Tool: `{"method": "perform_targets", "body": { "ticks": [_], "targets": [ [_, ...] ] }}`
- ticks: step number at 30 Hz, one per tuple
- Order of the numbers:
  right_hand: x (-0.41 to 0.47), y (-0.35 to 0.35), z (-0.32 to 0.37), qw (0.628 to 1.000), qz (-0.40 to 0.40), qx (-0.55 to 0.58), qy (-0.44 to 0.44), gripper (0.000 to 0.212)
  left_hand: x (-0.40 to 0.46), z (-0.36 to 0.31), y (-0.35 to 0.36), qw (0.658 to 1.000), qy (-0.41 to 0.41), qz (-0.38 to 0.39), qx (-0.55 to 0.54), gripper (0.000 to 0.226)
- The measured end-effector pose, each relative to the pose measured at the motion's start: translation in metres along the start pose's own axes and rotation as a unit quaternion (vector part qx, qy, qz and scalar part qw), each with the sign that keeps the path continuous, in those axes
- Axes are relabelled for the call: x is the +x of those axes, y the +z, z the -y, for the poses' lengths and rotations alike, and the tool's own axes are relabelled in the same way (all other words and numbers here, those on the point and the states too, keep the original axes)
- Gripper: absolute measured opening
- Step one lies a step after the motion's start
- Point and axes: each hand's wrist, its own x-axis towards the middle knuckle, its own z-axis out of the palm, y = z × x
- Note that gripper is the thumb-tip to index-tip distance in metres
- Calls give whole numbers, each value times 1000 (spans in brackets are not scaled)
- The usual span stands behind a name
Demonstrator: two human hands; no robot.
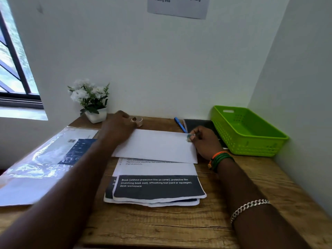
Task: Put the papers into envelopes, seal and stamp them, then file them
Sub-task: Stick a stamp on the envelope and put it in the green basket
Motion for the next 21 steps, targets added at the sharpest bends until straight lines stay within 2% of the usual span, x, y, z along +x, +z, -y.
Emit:
{"method": "perform_targets", "body": {
  "ticks": [4, 7, 11, 13, 15, 17, 21],
  "targets": [
    [3, -3, -3, 999, -36, 12, 20, 23, -9, 16, -11, 992, -72, -49, -92, 44],
    [3, -7, -3, 998, -54, 14, 24, 21, -14, 16, -6, 959, -137, -26, -246, 18],
    [-3, -15, 10, 994, -53, 70, 59, 19, -16, 16, -2, 938, -171, -38, -300, 19],
    [-8, -27, 20, 983, -27, 142, 110, 7, -18, 10, -6, 922, -189, -40, -336, 21],
    [-18, -45, 32, 968, 26, 189, 160, 10, -18, -1, -10, 907, -199, -37, -370, 18],
    [-27, -65, 36, 963, 53, 199, 173, 14, -13, -15, -12, 891, -197, -21, -409, 17],
    [-46, -114, 37, 959, -2, 223, 175, 16, -5, -61, -4, 887, -157, 25, -434, 14]
  ]
}}
